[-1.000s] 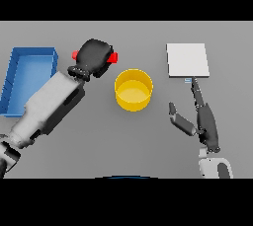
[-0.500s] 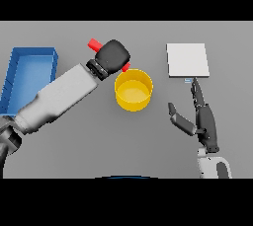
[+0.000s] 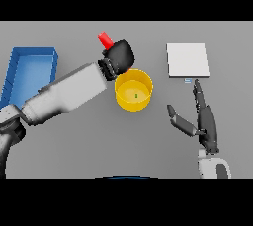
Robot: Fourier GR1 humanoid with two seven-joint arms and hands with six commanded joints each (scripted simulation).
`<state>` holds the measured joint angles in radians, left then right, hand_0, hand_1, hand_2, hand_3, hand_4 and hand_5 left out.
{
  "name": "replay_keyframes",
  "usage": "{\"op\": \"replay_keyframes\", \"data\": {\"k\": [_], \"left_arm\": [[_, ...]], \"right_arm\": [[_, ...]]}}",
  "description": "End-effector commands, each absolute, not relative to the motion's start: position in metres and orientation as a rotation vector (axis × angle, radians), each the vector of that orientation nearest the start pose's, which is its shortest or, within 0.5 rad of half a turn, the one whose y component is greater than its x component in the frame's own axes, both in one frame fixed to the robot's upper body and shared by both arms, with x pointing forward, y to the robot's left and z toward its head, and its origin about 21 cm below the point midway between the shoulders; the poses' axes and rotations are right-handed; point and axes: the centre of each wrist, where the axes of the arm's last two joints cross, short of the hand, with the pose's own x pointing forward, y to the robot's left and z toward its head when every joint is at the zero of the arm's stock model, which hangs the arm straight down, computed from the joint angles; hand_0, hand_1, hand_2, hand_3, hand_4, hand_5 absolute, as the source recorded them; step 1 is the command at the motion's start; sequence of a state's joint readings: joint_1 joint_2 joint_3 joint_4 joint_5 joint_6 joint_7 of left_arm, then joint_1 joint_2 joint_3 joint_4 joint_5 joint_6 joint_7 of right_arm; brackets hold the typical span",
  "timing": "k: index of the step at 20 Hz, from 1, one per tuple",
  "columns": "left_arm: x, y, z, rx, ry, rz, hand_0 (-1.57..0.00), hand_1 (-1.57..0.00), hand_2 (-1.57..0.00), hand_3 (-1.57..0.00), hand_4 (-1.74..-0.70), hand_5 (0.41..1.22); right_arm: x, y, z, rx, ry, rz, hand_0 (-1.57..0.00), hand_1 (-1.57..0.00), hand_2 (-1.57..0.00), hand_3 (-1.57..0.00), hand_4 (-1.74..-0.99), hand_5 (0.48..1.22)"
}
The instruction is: Pick up the red beaker and tilt it to pour out 1 green nut into yellow bowl. Pick up the yellow bowl and place it on the metallic measuring scale.
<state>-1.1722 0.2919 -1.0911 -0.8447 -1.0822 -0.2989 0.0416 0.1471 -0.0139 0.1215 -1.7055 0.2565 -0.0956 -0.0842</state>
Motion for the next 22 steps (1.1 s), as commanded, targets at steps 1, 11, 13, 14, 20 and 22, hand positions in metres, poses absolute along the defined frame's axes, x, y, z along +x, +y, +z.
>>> {"op": "replay_keyframes", "data": {"k": [1, 11, 13, 14, 20, 22], "left_arm": [[0.396, 0.05, 0.107, -1.41, 1.084, 2.735, -1.57, -1.57, -1.57, -1.56, -1.74, 1.221], [0.398, 0.035, 0.115, -1.353, 0.767, 2.585, -1.57, -1.57, -1.57, -1.57, -1.73, 1.221], [0.401, 0.032, 0.126, -1.35, 0.747, 2.566, -1.57, -1.57, -1.57, -1.57, -1.73, 1.221], [0.402, 0.029, 0.136, -1.357, 0.738, 2.566, -1.57, -1.57, -1.57, -1.57, -1.73, 1.221], [0.434, 0.046, 0.231, -1.589, 0.919, 2.475, -1.57, -1.57, -1.46, -1.04, -1.7, 1.221], [0.445, 0.056, 0.263, -1.701, 1.006, 2.461, -1.57, -1.57, -1.5, -1.23, -1.7, 1.221]], "right_arm": [[0.211, -0.214, -0.001, -0.223, -1.671, 0.191, 0.0, 0.0, 0.0, 0.0, -1.27, 0.588], [0.212, -0.21, 0.002, -0.252, -1.684, 0.21, 0.0, 0.0, 0.0, 0.0, -1.209, 0.593], [0.21, -0.211, 0.001, -0.264, -1.684, 0.217, 0.0, 0.0, 0.0, 0.0, -1.207, 0.594], [0.211, -0.211, 0.003, -0.268, -1.681, 0.217, 0.0, 0.0, 0.0, 0.0, -1.206, 0.592], [0.214, -0.212, 0.005, -0.259, -1.699, 0.216, 0.0, 0.0, 0.0, 0.0, -1.186, 0.596], [0.216, -0.21, 0.006, -0.237, -1.705, 0.205, 0.0, 0.0, 0.0, 0.0, -1.181, 0.593]]}}
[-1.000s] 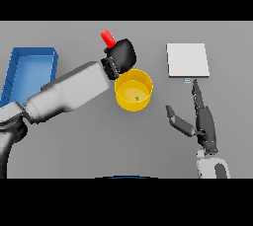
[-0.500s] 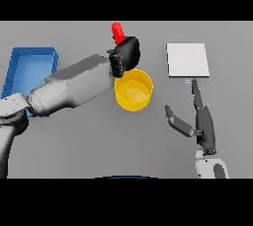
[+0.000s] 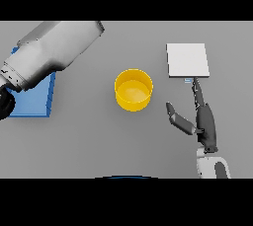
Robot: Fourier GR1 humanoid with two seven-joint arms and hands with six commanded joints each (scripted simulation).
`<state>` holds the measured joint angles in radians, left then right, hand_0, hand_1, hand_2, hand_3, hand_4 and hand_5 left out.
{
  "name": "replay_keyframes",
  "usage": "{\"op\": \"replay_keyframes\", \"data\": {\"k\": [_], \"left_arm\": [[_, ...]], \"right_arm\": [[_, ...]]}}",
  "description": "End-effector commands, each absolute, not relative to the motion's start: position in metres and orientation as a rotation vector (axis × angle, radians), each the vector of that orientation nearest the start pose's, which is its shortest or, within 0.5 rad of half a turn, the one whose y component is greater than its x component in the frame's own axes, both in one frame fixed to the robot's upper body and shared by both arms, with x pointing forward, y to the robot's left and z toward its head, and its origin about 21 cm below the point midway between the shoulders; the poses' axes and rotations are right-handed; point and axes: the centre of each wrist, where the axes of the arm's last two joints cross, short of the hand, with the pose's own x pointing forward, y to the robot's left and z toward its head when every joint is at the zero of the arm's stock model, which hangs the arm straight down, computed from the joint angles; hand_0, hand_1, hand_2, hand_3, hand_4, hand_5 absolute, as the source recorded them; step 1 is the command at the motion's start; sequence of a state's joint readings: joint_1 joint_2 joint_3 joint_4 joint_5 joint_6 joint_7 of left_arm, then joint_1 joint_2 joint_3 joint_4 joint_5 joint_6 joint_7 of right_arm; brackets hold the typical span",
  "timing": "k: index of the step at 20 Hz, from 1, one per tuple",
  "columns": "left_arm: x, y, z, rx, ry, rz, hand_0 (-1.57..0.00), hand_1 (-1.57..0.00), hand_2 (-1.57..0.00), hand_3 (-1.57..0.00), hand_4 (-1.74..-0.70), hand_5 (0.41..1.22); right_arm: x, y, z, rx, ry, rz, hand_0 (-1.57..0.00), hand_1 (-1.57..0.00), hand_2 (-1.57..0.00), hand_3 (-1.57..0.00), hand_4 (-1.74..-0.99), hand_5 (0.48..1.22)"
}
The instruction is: Pick up the red beaker and tilt it to pour out 1 green nut into yellow bowl. Pick up the yellow bowl and place it on the metallic measuring scale.
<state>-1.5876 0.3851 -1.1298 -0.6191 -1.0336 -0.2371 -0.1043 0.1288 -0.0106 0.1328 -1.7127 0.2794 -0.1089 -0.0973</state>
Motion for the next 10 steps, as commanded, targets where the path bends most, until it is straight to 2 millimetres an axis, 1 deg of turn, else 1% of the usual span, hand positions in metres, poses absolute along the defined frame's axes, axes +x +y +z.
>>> {"op": "replay_keyframes", "data": {"k": [1, 2, 3, 4, 5, 6, 7, 8, 10], "left_arm": [[0.449, 0.06, 0.274, -1.783, 1.065, 2.464, -1.57, -1.57, -1.51, -1.3, -1.71, 1.221], [0.453, 0.067, 0.287, -1.843, 1.135, 2.478, -1.57, -1.57, -1.53, -1.35, -1.71, 1.221], [0.459, 0.083, 0.296, -1.903, 1.24, 2.506, -1.57, -1.57, -1.53, -1.4, -1.72, 1.221], [0.466, 0.101, 0.302, -1.99, 1.372, 2.526, -1.57, -1.57, -1.54, -1.38, -1.72, 1.221], [0.471, 0.121, 0.308, -2.068, 1.538, 2.534, -1.57, -1.57, -1.55, -1.38, -1.73, 1.221], [0.476, 0.139, 0.309, -2.184, 1.684, 2.527, -1.57, -1.57, -1.55, -1.36, -1.73, 1.221], [0.479, 0.155, 0.313, -2.234, 1.855, 2.513, -1.57, -1.57, -1.56, -1.36, -1.73, 1.221], [0.482, 0.178, 0.31, -2.278, 2.029, 2.481, -1.57, -1.57, -1.56, -1.37, -1.73, 1.221], [0.483, 0.212, 0.295, -2.279, 2.359, 2.392, -1.57, -1.57, -1.56, -1.4, -1.74, 1.221]], "right_arm": [[0.217, -0.212, 0.005, -0.218, -1.704, 0.191, 0.0, 0.0, 0.0, 0.0, -1.182, 0.593], [0.217, -0.211, 0.007, -0.2, -1.701, 0.184, 0.0, 0.0, 0.0, 0.0, -1.183, 0.595], [0.219, -0.212, 0.006, -0.199, -1.7, 0.192, 0.0, 0.0, 0.0, 0.0, -1.193, 0.597], [0.218, -0.21, 0.006, -0.198, -1.703, 0.196, 0.0, 0.0, 0.0, 0.0, -1.2, 0.596], [0.219, -0.21, 0.004, -0.189, -1.688, 0.192, 0.0, 0.0, 0.0, 0.0, -1.199, 0.594], [0.219, -0.212, 0.005, -0.195, -1.695, 0.197, 0.0, 0.0, 0.0, 0.0, -1.209, 0.593], [0.221, -0.213, 0.004, -0.188, -1.697, 0.194, 0.0, 0.0, 0.0, 0.0, -1.222, 0.592], [0.221, -0.212, 0.001, -0.179, -1.689, 0.196, 0.0, 0.0, 0.0, 0.0, -1.224, 0.592], [0.221, -0.217, 0.002, -0.187, -1.708, 0.206, 0.0, 0.0, 0.0, 0.0, -1.222, 0.587]]}}
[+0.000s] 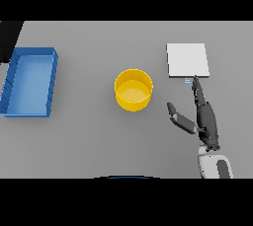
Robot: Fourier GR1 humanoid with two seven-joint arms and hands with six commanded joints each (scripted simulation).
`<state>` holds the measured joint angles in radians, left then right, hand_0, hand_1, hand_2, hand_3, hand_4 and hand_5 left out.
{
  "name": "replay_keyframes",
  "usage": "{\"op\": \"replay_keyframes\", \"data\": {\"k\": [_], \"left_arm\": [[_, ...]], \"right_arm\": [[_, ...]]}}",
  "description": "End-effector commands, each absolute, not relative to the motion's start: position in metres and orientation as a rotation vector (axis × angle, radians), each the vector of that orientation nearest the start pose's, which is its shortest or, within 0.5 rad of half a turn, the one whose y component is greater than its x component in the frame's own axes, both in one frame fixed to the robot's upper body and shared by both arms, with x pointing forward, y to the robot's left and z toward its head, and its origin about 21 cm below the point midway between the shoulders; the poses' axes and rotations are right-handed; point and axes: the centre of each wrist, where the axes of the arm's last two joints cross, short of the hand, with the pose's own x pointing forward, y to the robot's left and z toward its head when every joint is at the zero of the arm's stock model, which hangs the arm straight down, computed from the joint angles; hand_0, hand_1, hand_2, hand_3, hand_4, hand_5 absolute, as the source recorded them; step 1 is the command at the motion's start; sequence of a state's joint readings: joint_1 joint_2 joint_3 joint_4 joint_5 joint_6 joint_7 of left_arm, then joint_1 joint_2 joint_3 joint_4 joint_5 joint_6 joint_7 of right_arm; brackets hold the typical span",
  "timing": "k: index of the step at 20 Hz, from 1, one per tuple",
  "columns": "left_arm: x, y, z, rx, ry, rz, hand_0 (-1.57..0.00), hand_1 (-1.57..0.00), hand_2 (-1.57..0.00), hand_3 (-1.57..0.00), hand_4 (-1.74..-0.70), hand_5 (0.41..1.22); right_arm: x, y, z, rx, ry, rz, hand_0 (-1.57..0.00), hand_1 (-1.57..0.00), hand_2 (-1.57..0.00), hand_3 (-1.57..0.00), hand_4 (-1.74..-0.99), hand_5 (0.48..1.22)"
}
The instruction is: Pick up the red beaker and tilt it to pour out 1 green nut into yellow bowl. Pick up the yellow bowl and place it on the metallic measuring scale.
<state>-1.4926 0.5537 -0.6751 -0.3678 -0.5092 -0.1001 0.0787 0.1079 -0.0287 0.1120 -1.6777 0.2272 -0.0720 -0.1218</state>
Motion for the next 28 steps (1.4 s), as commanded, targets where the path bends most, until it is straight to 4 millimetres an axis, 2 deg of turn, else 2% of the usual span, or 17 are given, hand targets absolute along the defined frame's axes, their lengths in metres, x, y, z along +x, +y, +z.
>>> {"op": "replay_keyframes", "data": {"k": [1, 4, 7, 8, 10, 12, 17, 19, 21, 24, 26, 27, 28], "left_arm": [[0.483, 0.228, 0.293, 1.216, -1.315, -1.22, -1.57, -1.57, -1.56, -1.41, -1.74, 1.221], [0.474, 0.278, 0.273, 1.147, -1.32, -0.955, -1.57, -1.57, -1.57, -1.41, -1.74, 1.221], [0.46, 0.307, 0.241, 1.091, -1.336, -0.706, -1.57, -1.57, -1.57, -1.45, -1.74, 1.221], [0.453, 0.315, 0.225, 1.081, -1.319, -0.645, -1.57, -1.57, -1.57, -1.45, -1.74, 1.221], [0.438, 0.326, 0.2, 1.052, -1.284, -0.531, -1.57, -1.57, -1.57, -1.46, -1.74, 1.221], [0.42, 0.332, 0.179, 1.04, -1.238, -0.442, -1.57, -1.57, -1.57, -1.45, -1.74, 1.221], [0.376, 0.341, 0.137, 0.997, -1.183, -0.358, -1.57, -1.57, -1.57, -1.45, -1.74, 1.221], [0.367, 0.333, 0.118, 0.963, -1.157, -0.329, -1.57, -1.57, -1.57, -1.47, -1.74, 1.221], [0.36, 0.333, 0.11, 0.965, -1.143, -0.312, -1.57, -1.57, -1.57, -1.51, -1.74, 1.221], [0.356, 0.328, 0.101, 0.964, -1.117, -0.295, -1.57, -1.57, -1.57, -1.54, -1.74, 1.117], [0.35, 0.329, 0.096, 0.966, -1.076, -0.312, -1.57, -1.57, -1.57, -1.55, -1.74, 0.967], [0.349, 0.331, 0.095, 0.973, -1.061, -0.335, -1.57, -1.57, -1.57, -1.55, -1.67, 0.908], [0.346, 0.33, 0.097, 0.954, -1.051, -0.375, -1.57, -1.57, -1.57, -1.5, -1.53, 0.865]], "right_arm": [[0.221, -0.221, 0.0, -0.182, -1.716, 0.213, 0.0, 0.0, 0.0, 0.0, -1.22, 0.587], [0.225, -0.218, -0.001, -0.192, -1.714, 0.233, 0.0, 0.0, 0.0, 0.0, -1.223, 0.591], [0.222, -0.218, 0.001, -0.197, -1.717, 0.253, 0.0, 0.0, 0.0, 0.0, -1.212, 0.604], [0.222, -0.219, 0.002, -0.2, -1.713, 0.26, 0.0, 0.0, 0.0, 0.0, -1.212, 0.61], [0.227, -0.224, 0.006, -0.214, -1.715, 0.274, 0.0, 0.0, 0.0, 0.0, -1.21, 0.631], [0.223, -0.222, 0.005, -0.207, -1.721, 0.293, 0.0, 0.0, 0.0, 0.0, -1.21, 0.649], [0.223, -0.218, 0.001, -0.201, -1.698, 0.289, 0.0, 0.0, 0.0, 0.0, -1.217, 0.664], [0.224, -0.219, 0.001, -0.202, -1.703, 0.296, 0.0, 0.0, 0.0, 0.0, -1.214, 0.664], [0.222, -0.218, 0.003, -0.192, -1.718, 0.302, 0.0, 0.0, 0.0, 0.0, -1.217, 0.666], [0.22, -0.217, 0.004, -0.209, -1.718, 0.306, 0.0, 0.0, 0.0, 0.0, -1.207, 0.665], [0.216, -0.22, -0.001, -0.199, -1.711, 0.302, 0.0, 0.0, 0.0, 0.0, -1.205, 0.664], [0.216, -0.218, -0.002, -0.205, -1.723, 0.306, 0.0, 0.0, 0.0, 0.0, -1.202, 0.667], [0.217, -0.221, -0.003, -0.216, -1.709, 0.301, 0.0, 0.0, 0.0, 0.0, -1.197, 0.664]]}}
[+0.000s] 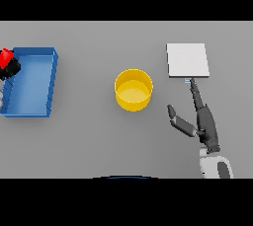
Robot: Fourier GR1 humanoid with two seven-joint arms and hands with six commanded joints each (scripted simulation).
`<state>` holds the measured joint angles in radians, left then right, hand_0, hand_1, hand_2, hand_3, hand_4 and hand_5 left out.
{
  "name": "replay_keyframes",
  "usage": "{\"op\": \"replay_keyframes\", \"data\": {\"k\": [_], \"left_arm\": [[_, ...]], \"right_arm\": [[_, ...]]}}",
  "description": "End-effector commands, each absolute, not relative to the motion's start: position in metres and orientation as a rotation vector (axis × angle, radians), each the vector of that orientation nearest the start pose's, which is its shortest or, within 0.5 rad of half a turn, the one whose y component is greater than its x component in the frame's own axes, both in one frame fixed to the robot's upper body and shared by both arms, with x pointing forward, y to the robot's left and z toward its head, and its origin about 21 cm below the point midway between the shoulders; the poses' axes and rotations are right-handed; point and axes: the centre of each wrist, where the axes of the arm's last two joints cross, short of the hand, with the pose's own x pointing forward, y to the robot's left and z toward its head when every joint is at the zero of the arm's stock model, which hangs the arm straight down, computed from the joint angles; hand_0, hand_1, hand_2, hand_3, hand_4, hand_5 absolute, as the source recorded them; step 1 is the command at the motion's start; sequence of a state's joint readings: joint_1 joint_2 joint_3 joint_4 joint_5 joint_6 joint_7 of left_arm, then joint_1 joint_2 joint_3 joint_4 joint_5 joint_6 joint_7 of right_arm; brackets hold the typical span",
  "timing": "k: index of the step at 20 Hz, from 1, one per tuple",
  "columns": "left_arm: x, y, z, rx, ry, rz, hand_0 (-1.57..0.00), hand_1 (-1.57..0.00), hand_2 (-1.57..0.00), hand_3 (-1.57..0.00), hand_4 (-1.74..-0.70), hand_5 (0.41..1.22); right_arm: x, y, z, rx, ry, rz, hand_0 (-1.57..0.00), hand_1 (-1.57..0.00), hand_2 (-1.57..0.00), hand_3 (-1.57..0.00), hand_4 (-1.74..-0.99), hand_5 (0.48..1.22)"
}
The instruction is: Pick up the red beaker and tilt it to pour out 1 green nut into yellow bowl. Pick up the yellow bowl and place it on the metallic measuring scale.
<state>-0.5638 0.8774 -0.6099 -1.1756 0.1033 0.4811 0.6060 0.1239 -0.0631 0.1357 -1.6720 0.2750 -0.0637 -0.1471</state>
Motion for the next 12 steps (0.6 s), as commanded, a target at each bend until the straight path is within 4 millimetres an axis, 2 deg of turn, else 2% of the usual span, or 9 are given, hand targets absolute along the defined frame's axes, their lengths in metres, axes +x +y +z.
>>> {"op": "replay_keyframes", "data": {"k": [1, 2, 3, 4, 6, 9, 12], "left_arm": [[0.344, 0.331, 0.098, 0.92, -1.045, -0.413, -1.56, -1.45, -1.43, -1.36, -1.37, 0.83], [0.342, 0.33, 0.098, 0.875, -1.025, -0.451, -1.46, -1.18, -1.19, -1.13, -1.23, 0.803], [0.34, 0.334, 0.099, 0.844, -0.987, -0.477, -1.17, -0.94, -0.96, -0.9, -1.12, 0.778], [0.338, 0.333, 0.103, 0.817, -0.971, -0.511, -0.93, -0.76, -0.77, -0.72, -1.03, 0.758], [0.336, 0.33, 0.108, 0.785, -0.959, -0.558, -0.6, -0.48, -0.49, -0.46, -0.92, 0.723], [0.34, 0.337, 0.111, 0.757, -0.951, -0.561, -0.3, -0.25, -0.25, -0.24, -0.83, 0.688], [0.34, 0.338, 0.11, 0.748, -0.979, -0.55, -0.16, -0.13, -0.13, -0.12, -0.8, 0.678]], "right_arm": [[0.218, -0.219, -0.001, -0.204, -1.706, 0.297, 0.0, 0.0, 0.0, 0.0, -1.192, 0.663], [0.218, -0.221, -0.001, -0.202, -1.709, 0.291, 0.0, 0.0, 0.0, 0.0, -1.188, 0.663], [0.215, -0.22, -0.003, -0.201, -1.72, 0.292, 0.0, 0.0, 0.0, 0.0, -1.187, 0.664], [0.215, -0.218, -0.003, -0.202, -1.725, 0.293, 0.0, 0.0, 0.0, 0.0, -1.185, 0.665], [0.217, -0.22, -0.002, -0.221, -1.715, 0.302, 0.0, 0.0, 0.0, 0.0, -1.182, 0.667], [0.216, -0.221, -0.001, -0.203, -1.709, 0.307, 0.0, 0.0, 0.0, 0.0, -1.189, 0.666], [0.217, -0.216, 0.0, -0.207, -1.69, 0.299, 0.0, 0.0, 0.0, 0.0, -1.187, 0.663]]}}
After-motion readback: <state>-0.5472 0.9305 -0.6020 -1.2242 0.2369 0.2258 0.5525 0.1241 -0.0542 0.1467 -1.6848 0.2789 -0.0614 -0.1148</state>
